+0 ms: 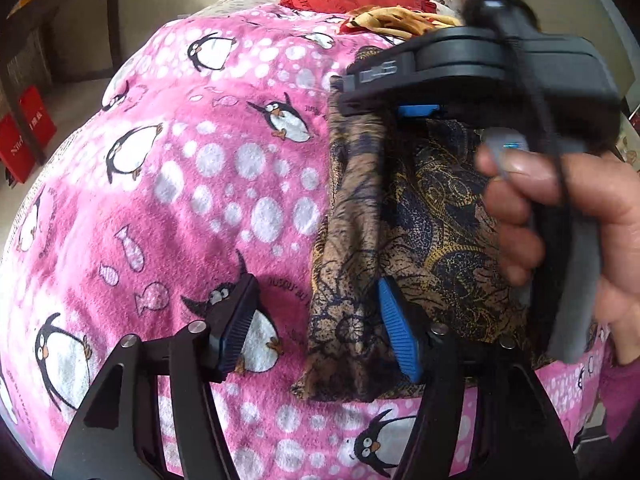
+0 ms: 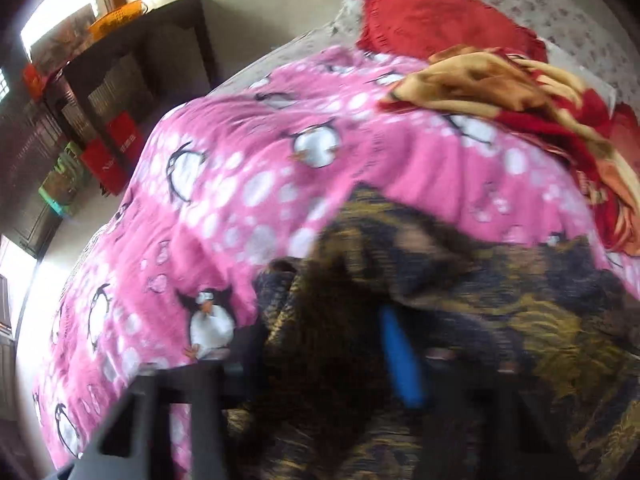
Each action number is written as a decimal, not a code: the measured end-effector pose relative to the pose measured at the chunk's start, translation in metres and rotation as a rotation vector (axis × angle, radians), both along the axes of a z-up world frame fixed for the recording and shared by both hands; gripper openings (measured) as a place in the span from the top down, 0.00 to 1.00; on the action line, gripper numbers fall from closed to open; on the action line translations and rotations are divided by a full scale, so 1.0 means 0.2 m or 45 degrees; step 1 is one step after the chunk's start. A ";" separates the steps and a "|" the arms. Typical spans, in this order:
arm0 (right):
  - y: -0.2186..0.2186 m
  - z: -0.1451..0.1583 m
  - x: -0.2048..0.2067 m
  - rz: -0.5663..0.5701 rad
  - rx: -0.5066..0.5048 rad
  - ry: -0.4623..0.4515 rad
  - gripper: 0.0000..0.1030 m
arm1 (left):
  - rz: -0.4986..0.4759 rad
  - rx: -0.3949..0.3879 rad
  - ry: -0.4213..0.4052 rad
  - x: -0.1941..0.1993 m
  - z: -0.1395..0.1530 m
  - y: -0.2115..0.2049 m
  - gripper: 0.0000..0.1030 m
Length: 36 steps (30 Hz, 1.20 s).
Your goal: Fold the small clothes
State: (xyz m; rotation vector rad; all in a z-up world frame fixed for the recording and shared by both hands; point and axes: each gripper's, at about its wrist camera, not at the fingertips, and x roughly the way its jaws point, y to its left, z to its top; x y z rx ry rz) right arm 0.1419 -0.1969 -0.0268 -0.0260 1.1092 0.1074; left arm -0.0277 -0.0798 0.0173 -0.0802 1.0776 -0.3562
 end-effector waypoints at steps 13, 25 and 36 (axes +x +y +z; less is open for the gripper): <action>-0.12 0.02 -0.04 0.034 0.178 0.012 0.82 | -0.020 0.074 -0.010 0.01 -0.01 -0.08 0.40; -0.19 0.05 -0.07 0.057 0.268 0.004 0.84 | -0.033 0.091 -0.027 0.06 -0.03 -0.11 0.36; -0.26 0.14 -0.12 0.069 0.327 -0.021 0.86 | -0.079 -0.034 -0.010 0.11 0.04 -0.13 0.75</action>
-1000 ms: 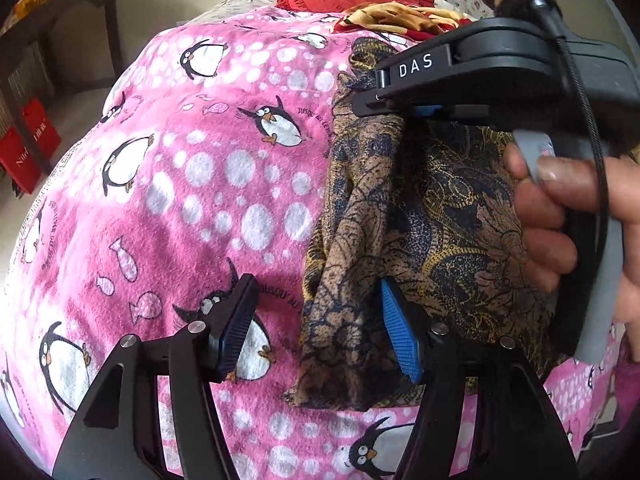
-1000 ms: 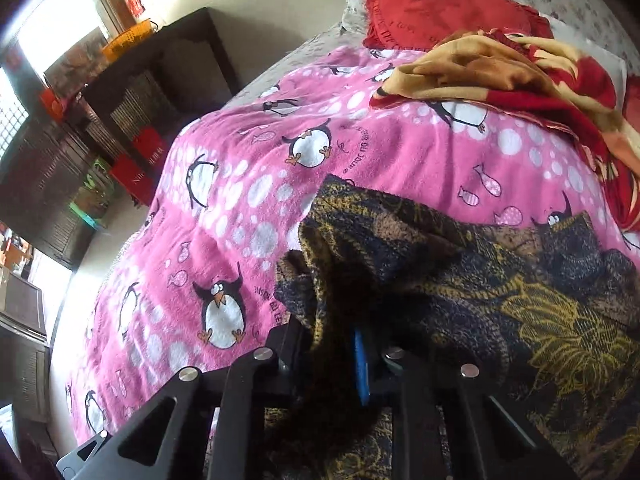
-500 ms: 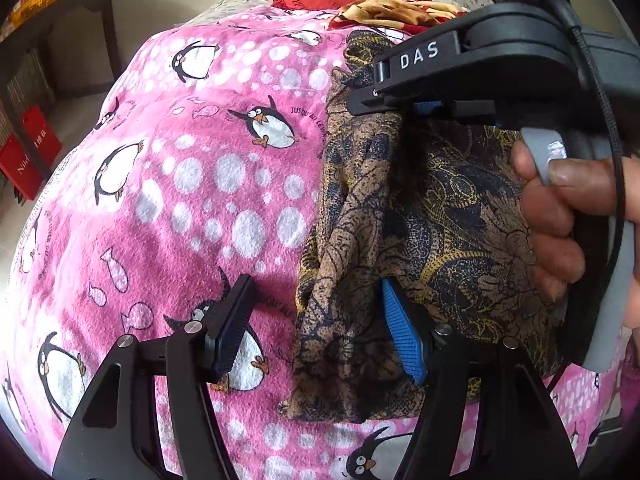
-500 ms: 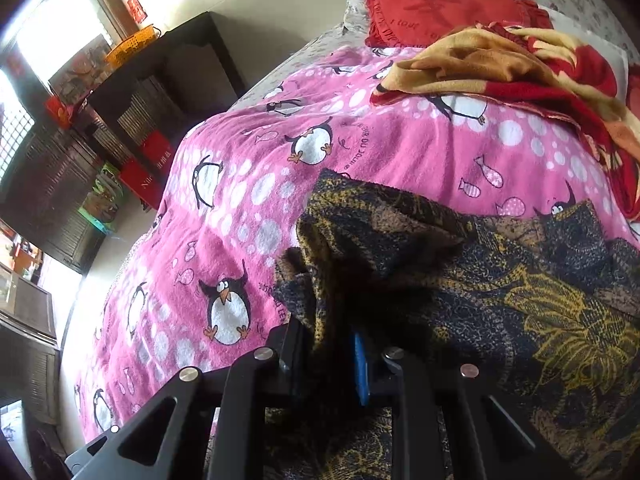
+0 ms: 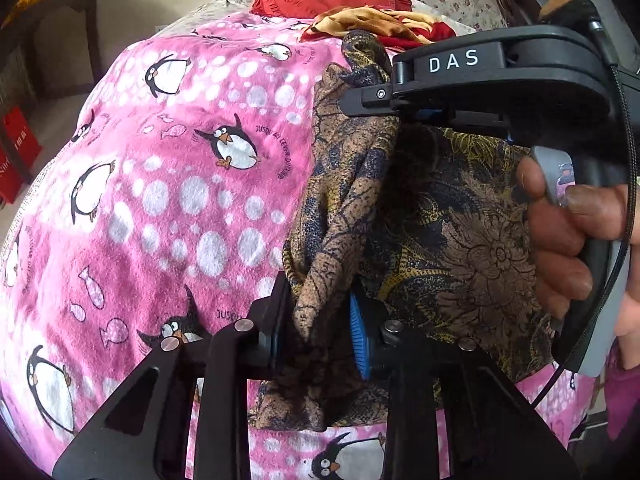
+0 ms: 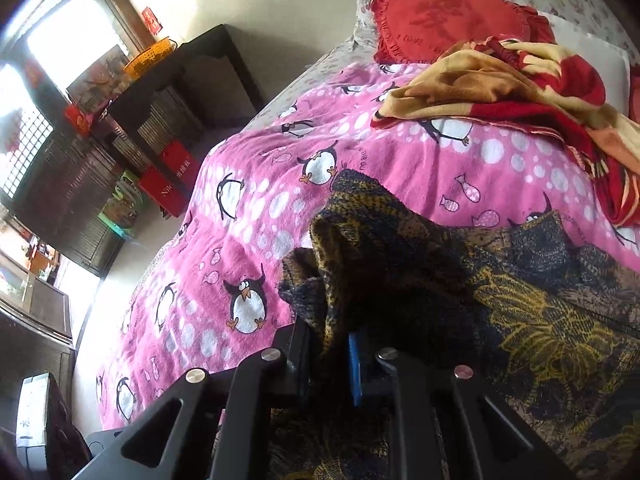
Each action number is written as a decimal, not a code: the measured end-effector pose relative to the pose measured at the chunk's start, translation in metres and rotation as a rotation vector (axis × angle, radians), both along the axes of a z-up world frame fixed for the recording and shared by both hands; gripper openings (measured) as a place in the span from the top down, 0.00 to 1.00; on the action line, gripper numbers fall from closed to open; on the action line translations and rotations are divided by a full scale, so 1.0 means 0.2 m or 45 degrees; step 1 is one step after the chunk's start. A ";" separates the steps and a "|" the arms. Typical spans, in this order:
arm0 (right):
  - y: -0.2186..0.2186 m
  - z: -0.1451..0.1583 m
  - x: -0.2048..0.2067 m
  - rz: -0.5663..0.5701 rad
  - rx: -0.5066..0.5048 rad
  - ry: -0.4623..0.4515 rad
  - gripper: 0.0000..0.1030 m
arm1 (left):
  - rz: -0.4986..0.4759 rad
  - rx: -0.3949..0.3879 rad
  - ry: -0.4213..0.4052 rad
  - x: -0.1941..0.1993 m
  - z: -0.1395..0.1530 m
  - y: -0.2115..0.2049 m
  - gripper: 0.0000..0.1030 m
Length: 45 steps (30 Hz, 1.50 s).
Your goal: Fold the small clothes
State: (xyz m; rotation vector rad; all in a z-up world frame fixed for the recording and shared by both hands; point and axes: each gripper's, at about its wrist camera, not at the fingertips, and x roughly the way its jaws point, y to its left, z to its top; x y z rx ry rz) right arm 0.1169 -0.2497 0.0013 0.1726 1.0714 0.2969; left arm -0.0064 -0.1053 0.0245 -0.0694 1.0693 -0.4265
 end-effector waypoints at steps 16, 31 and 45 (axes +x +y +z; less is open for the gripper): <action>0.11 -0.13 0.13 0.018 -0.074 0.062 0.64 | -0.018 -0.008 0.040 0.01 -0.07 -0.01 0.63; -0.20 0.21 -0.15 0.018 0.020 -0.065 0.89 | -0.167 -0.106 0.007 -0.11 0.17 -0.22 0.82; -1.11 0.64 -0.69 -0.210 -0.165 -0.230 0.90 | -0.678 -0.194 -0.077 -0.45 0.43 -1.16 0.82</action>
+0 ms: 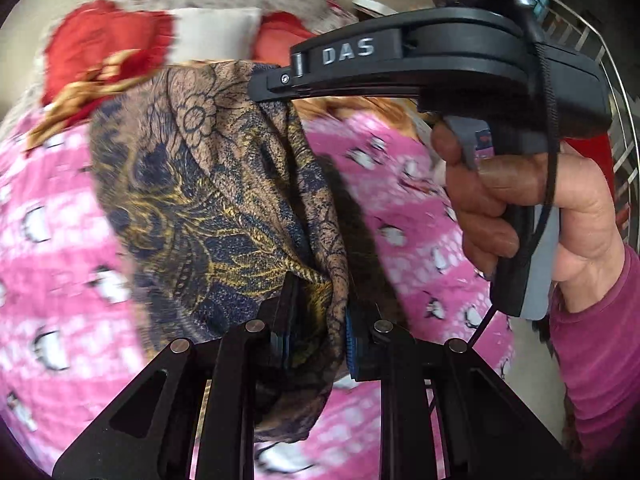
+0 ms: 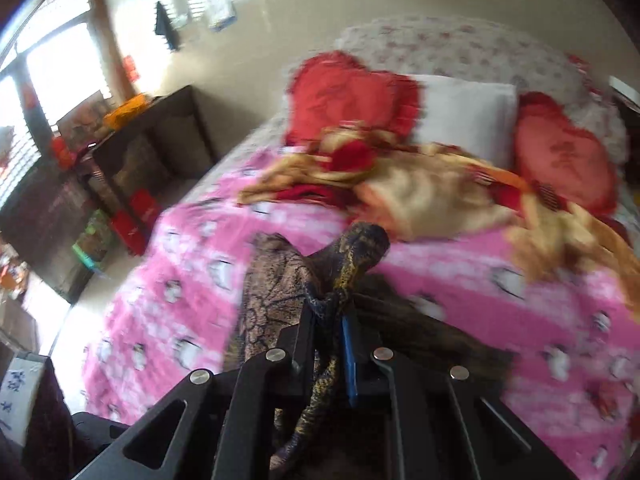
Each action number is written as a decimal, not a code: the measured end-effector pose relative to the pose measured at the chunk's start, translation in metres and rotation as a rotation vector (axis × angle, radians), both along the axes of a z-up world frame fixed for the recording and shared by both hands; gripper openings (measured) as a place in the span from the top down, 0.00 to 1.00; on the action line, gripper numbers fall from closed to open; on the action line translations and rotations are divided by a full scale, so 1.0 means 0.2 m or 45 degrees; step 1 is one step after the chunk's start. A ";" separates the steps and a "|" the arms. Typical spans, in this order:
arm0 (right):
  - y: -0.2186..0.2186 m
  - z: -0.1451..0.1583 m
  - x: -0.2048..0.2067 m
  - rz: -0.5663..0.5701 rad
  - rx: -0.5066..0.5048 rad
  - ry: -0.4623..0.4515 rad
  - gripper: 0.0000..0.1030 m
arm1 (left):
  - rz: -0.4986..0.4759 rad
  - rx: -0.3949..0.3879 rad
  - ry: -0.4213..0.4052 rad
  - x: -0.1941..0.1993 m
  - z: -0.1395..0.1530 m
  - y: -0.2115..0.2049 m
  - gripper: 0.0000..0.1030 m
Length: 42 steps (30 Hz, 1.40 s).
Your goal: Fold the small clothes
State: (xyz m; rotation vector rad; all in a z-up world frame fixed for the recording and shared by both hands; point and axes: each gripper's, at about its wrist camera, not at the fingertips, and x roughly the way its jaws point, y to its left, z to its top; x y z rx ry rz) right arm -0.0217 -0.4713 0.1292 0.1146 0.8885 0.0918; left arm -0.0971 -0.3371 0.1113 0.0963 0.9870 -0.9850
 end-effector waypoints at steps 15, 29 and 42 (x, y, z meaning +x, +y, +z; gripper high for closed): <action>-0.50 -0.33 -0.44 -0.394 0.322 0.017 0.34 | -0.045 0.123 -0.035 -0.01 -0.02 0.06 0.40; -0.29 -0.56 -0.65 -0.316 0.139 0.193 0.97 | 0.147 0.362 -0.004 0.01 -0.52 0.25 0.39; -0.42 -0.42 -0.20 -0.448 0.214 0.037 0.99 | 0.154 0.360 -0.008 0.02 -0.49 0.24 0.39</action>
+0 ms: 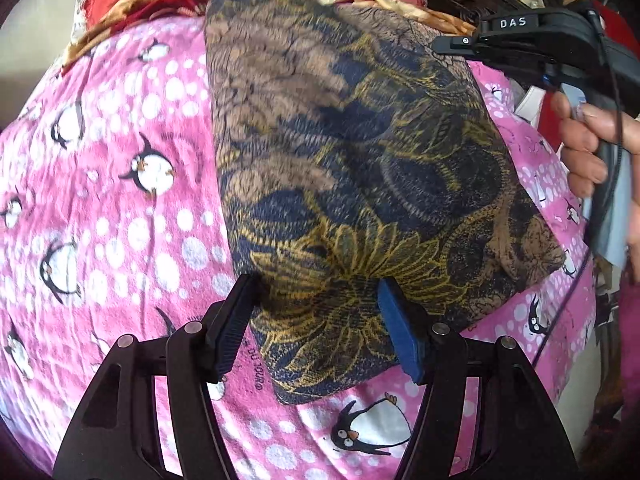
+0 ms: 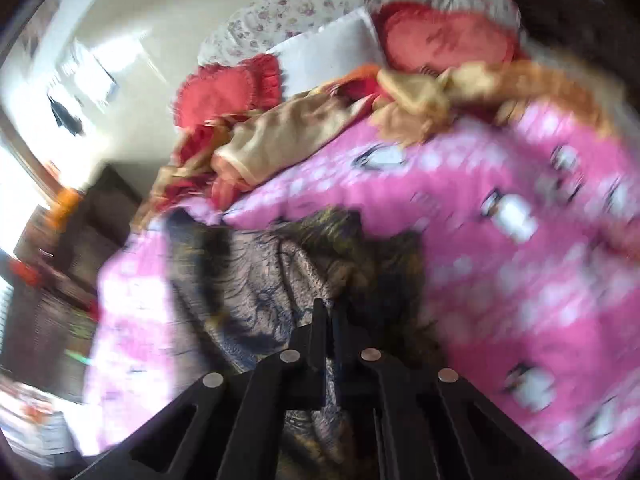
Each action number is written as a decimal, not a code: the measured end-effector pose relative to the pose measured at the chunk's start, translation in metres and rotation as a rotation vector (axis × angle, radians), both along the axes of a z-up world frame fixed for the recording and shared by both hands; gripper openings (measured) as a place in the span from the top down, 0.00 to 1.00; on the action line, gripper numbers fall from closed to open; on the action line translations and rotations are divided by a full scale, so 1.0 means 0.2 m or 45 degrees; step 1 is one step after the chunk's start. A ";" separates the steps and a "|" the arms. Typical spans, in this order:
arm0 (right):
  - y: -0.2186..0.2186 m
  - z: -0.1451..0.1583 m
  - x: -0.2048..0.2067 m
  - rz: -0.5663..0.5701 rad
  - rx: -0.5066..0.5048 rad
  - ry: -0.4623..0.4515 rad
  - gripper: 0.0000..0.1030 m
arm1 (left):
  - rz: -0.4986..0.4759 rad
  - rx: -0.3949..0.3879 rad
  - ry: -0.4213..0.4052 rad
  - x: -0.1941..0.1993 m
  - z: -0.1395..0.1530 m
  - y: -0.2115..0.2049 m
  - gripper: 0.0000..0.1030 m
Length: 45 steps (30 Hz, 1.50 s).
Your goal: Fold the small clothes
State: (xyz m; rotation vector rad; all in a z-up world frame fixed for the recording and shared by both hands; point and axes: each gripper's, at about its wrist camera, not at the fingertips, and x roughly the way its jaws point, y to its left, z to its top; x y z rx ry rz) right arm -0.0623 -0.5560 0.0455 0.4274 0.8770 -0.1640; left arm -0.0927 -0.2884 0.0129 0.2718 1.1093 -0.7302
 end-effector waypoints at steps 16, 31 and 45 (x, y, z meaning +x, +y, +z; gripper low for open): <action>0.23 -0.04 -0.41 0.193 -0.043 0.129 0.42 | 0.023 0.016 -0.049 0.03 -0.04 0.00 0.36; 0.14 -0.15 -0.71 -0.009 -0.039 0.131 0.99 | 0.055 0.026 -0.064 -0.01 -0.04 0.02 0.36; 0.28 -0.22 -0.75 0.053 0.042 0.171 0.95 | 0.041 0.036 -0.066 -0.02 -0.04 0.03 0.36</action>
